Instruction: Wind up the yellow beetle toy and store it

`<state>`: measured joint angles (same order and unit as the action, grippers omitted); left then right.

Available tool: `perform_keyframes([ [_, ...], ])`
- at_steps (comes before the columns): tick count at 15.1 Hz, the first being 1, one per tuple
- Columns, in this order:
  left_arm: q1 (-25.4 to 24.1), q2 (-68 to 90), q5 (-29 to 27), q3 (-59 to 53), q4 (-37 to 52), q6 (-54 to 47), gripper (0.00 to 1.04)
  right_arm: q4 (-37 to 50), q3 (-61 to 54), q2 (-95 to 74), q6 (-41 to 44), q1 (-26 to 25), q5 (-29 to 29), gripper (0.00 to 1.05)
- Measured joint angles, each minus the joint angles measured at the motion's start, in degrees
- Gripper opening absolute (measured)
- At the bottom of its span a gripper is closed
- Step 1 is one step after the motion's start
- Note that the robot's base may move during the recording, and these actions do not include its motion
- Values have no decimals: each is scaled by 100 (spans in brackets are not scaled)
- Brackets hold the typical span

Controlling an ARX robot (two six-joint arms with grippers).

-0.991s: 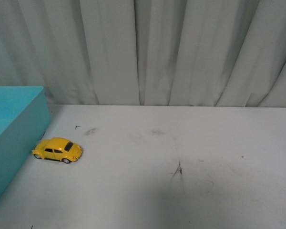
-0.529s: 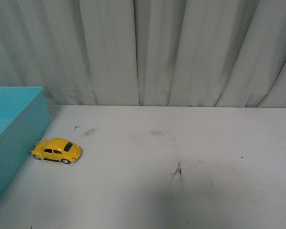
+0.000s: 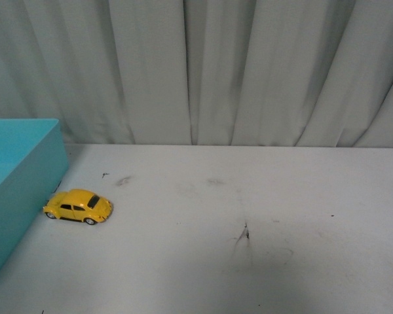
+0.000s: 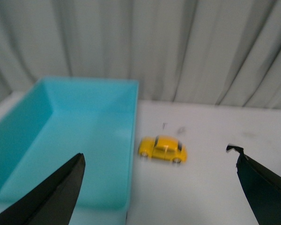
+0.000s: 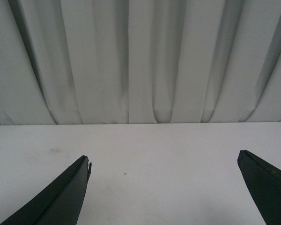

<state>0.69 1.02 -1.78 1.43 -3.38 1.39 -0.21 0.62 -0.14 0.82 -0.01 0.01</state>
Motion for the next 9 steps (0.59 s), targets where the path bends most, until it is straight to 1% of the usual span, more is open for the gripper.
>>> perform_keyframes([
  [1, 181, 1010, -800, 570, -951, 669, 98, -2, 0, 0, -2, 0, 13, 98],
  [2, 42, 2031, -1091, 970, -511, 1088, 98, 0, 0, 0, 0, 0, -11, 98],
  [4, -304, 3713, -750, 1790, 1040, 1325, 98, -2, 0, -2, 0, 0, 0, 98],
  [5, -367, 4732, -503, 2194, 1742, 1270, 98, -2, 0, 0, 0, 0, 0, 98],
  [6, -304, 5622, -479, 2533, 2155, 1084, 98, -2, 0, 0, 0, 0, 2, 98],
  [7, -236, 6540, -299, 2940, 2367, 772, 98, -2, 0, 0, 0, 0, 2, 98],
  [9, -11, 7742, 120, 3858, 2376, 125, 98, -2, 0, 0, 0, 0, 2, 98],
])
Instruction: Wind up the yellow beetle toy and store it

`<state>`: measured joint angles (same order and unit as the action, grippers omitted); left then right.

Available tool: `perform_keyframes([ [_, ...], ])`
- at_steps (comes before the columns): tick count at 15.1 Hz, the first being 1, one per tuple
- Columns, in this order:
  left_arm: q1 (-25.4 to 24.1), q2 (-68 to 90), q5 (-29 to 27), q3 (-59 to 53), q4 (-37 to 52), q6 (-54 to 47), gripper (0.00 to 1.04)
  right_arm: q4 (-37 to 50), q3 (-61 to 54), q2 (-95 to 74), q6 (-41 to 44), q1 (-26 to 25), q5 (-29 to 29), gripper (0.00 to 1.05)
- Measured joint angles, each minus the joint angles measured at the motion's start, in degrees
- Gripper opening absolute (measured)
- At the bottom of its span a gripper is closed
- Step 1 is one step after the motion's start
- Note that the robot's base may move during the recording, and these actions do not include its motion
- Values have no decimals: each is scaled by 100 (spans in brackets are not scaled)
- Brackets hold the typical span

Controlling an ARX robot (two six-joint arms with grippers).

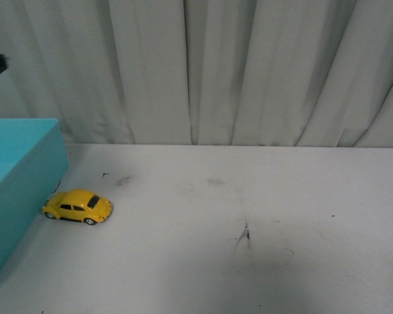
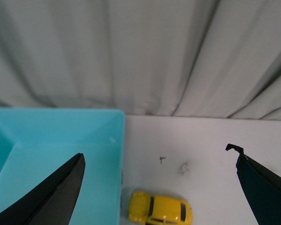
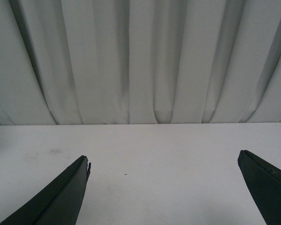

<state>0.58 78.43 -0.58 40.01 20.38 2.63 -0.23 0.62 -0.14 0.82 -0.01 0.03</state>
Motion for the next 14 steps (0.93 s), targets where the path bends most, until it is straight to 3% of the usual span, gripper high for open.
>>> perform_keyframes([
  [3, 334, 846, 1110, 894, 63, -1342, 98, 0, 0, 0, 0, 0, 0, 98],
  [6, 529, 1296, 2059, 1576, -1207, -3370, 98, 0, 0, 0, 0, 0, 0, 98],
  [8, 636, 1764, 2031, 2188, -2439, -4605, 98, 0, 0, 0, 0, 0, 0, 98],
  [9, 772, 2345, 1602, 2581, -3449, -5860, 98, 0, 0, 0, 0, 0, 0, 98],
  [14, 992, 3637, 507, 3626, -4725, -7879, 98, 0, 0, 0, 0, 0, 0, 98],
])
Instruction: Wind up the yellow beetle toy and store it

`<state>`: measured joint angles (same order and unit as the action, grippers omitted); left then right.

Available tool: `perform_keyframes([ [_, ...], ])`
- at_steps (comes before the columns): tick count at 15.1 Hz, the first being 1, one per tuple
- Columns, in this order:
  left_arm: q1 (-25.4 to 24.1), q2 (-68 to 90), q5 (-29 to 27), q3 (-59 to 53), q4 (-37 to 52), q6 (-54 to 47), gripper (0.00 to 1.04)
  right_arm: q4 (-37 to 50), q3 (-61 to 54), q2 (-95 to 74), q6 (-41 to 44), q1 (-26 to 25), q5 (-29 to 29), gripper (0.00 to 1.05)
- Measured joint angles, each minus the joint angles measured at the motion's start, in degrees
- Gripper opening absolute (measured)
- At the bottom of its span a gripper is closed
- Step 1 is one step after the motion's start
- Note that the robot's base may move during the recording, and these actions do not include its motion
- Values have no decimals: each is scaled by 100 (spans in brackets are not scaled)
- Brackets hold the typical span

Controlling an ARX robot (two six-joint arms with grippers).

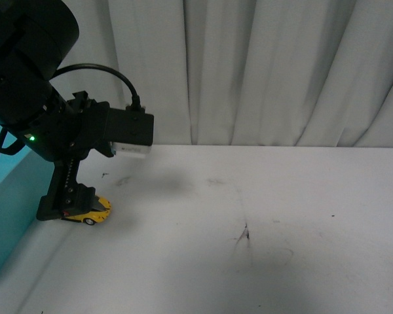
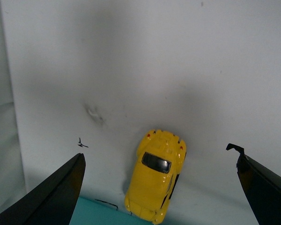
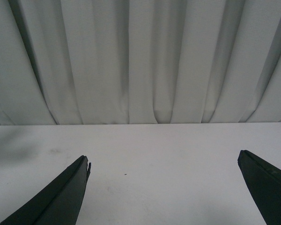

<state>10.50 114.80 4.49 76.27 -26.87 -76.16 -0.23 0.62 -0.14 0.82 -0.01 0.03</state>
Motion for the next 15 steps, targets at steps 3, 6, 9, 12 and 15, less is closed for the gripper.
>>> perform_keyframes([
  [3, -131, 728, -540, 492, -483, -660, 98, 0, 0, 0, 0, 0, 0, 98],
  [6, -229, 1128, -721, 890, -610, -979, 98, 0, 0, 0, 0, 0, 0, 98],
  [9, -380, 1541, -778, 1283, -901, -1106, 98, 0, 0, 0, 0, 0, 0, 98],
  [12, -411, 1635, -767, 1338, -887, -1104, 90, 0, 0, 0, 0, 0, 0, 98],
  [15, -332, 1635, -772, 1360, -914, -1086, 57, 0, 0, 0, 0, 0, 0, 98],
])
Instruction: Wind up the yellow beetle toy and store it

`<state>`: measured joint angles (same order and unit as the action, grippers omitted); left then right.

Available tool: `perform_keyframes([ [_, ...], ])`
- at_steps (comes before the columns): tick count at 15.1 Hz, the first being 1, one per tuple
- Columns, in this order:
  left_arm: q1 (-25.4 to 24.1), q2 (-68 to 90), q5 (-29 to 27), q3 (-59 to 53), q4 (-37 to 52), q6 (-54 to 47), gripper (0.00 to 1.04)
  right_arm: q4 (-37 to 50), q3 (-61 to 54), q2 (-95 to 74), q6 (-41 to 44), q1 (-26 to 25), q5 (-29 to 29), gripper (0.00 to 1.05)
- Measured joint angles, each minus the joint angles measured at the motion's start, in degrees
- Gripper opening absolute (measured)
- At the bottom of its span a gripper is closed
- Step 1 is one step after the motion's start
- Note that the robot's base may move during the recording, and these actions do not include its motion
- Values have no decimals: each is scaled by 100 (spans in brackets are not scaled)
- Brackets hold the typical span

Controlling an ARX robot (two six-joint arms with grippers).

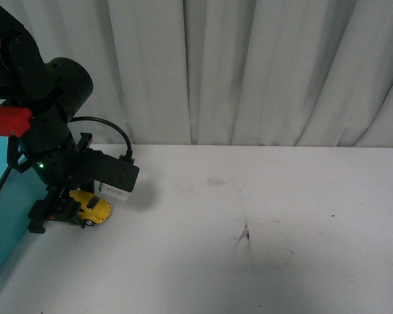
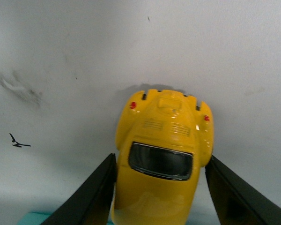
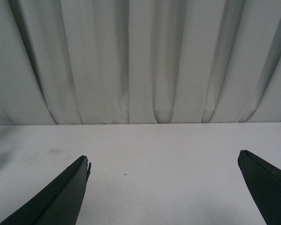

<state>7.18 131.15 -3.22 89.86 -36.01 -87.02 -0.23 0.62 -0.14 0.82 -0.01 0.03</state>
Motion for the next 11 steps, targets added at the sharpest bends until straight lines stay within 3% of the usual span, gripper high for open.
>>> perform_keyframes([
  [1, 42, 0, 11, 28, 9, -48, 46, 0, 0, 0, 0, 0, 0, 98],
  [2, 87, 0, 59, 33, 136, -85, 42, 0, 0, 0, 0, 0, 0, 98],
  [7, 337, -87, 527, 48, -133, 175, 41, 0, 0, 0, 0, 0, 0, 98],
  [9, 463, -437, 901, 37, -487, 516, 41, 0, 0, 0, 0, 0, 0, 98],
  [11, 503, -1303, 1720, 153, -925, 1095, 40, 0, 0, 0, 0, 0, 0, 98],
])
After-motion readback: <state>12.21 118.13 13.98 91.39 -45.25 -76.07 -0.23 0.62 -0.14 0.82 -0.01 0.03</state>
